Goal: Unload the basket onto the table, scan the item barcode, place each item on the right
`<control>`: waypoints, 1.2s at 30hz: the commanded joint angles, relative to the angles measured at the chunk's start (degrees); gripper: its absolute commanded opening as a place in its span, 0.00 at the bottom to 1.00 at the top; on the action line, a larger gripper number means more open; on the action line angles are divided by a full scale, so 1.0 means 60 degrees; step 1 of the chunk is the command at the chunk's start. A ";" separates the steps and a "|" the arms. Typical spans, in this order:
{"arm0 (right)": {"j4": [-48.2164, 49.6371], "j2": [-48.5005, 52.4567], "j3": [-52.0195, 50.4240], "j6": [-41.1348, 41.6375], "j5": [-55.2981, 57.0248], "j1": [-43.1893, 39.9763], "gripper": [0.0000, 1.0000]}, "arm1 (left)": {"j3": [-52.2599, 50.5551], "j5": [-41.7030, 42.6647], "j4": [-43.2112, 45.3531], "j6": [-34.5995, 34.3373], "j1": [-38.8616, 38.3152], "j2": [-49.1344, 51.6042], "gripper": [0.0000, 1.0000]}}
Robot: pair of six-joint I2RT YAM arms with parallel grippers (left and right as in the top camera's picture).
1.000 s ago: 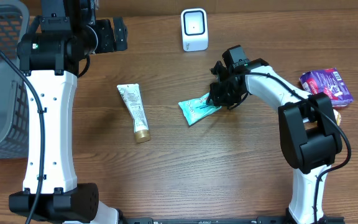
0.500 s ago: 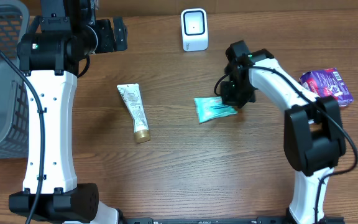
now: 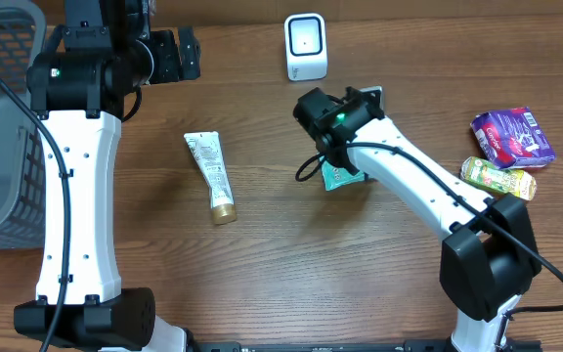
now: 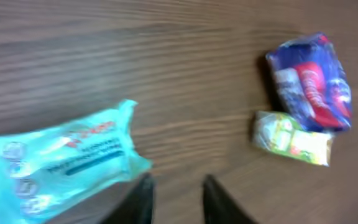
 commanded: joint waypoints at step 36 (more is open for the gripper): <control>0.1865 0.3559 0.0084 -0.2131 0.0976 0.1829 0.63 | 0.0127 -0.0029 0.0000 0.0178 -0.0047 0.0076 1.00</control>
